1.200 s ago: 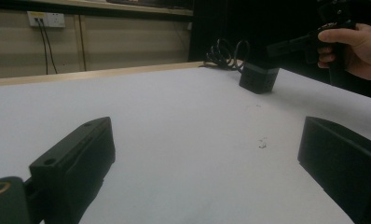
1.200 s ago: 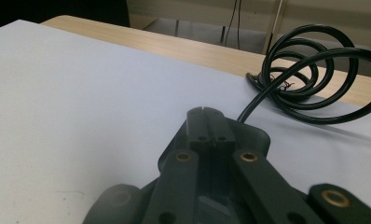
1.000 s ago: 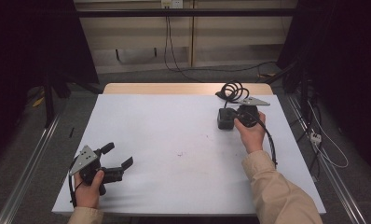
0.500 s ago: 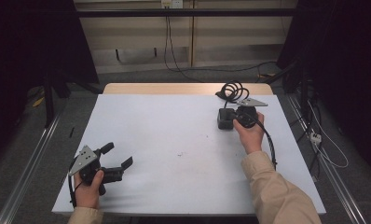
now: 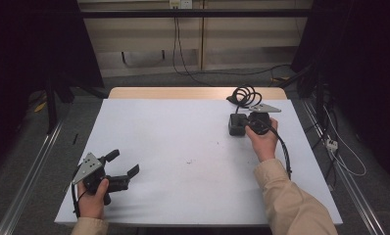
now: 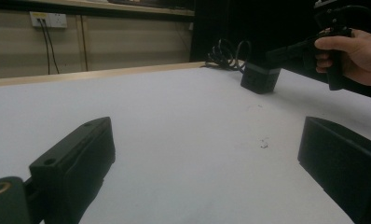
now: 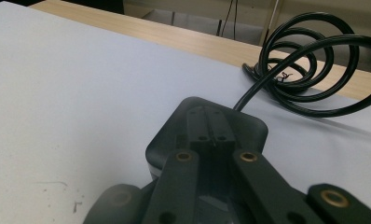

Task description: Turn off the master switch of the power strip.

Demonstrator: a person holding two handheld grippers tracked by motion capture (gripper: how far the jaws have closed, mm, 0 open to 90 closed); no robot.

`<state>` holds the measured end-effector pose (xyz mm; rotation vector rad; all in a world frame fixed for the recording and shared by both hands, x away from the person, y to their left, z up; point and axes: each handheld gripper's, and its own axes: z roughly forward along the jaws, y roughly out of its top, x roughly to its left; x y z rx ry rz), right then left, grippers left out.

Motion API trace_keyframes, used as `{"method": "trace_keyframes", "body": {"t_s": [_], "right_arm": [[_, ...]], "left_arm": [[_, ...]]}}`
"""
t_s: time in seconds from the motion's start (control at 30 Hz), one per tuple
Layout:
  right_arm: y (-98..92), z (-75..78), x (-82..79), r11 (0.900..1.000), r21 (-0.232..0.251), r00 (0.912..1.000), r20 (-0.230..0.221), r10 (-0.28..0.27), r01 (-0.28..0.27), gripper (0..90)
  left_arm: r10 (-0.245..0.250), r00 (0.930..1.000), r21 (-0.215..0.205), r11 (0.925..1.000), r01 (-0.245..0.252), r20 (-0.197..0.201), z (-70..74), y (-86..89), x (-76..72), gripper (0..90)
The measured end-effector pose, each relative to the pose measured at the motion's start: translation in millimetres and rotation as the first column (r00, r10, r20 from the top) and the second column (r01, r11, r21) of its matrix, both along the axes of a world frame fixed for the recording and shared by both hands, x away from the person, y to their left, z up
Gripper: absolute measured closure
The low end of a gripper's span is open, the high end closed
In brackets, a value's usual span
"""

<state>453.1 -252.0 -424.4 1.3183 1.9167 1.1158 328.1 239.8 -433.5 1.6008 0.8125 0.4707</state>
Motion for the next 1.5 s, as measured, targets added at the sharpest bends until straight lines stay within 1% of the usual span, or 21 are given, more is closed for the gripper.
{"method": "trace_keyframes", "body": {"t_s": [0.43,0.7,0.87,0.93,1.03,1.23,1.4,1.5], "right_arm": [[-0.2,-2.6,0.1,1.0,-0.01,1.0,-0.004,0.003,-0.003,90.0],[-1.2,-2.9,0.3,1.0,-0.006,0.9999,-0.005,0.011,-0.011,90.0],[-1.2,-4.0,-0.7,1.0,-0.013,0.9998,0.005,0.019,-0.019,90.0],[-2.0,-4.3,-0.7,1.0,0.0,0.9999,0.003,0.014,-0.014,90.0],[-1.5,-3.9,-0.6,1.0,-0.01,0.9998,0.003,0.018,-0.018,90.0],[-2.0,-4.5,-0.6,1.0,-0.001,0.9999,0.002,0.015,-0.015,90.0],[-1.1,-4.7,-1.1,1.0,-0.01,0.9999,0.007,0.014,-0.014,90.0],[-1.9,-6.1,-1.8,1.0,0.008,0.9999,0.013,0.008,-0.008,90.0]], "left_arm": [[0.002,1.0,0.0,1.0,-0.002,0.001,0.1,0.9,-0.3,3.5],[-0.002,1.0,0.004,1.0,0.002,0.003,0.2,0.5,-0.5,3.5],[0.0,1.0,-0.001,1.0,0.0,0.003,0.6,0.0,-1.1,3.5],[-0.003,1.0,0.002,1.0,0.003,0.006,0.7,0.4,-1.1,3.5],[-0.001,1.0,-0.001,1.0,0.001,0.006,0.8,0.6,-1.3,3.5],[0.0,1.0,-0.003,1.0,0.001,0.005,0.9,0.8,-1.4,3.5],[0.002,1.0,-0.002,1.0,-0.002,0.005,1.0,0.5,-1.9,3.5],[0.002,1.0,-0.002,1.0,-0.002,0.007,1.1,0.9,-2.1,3.5]]}}
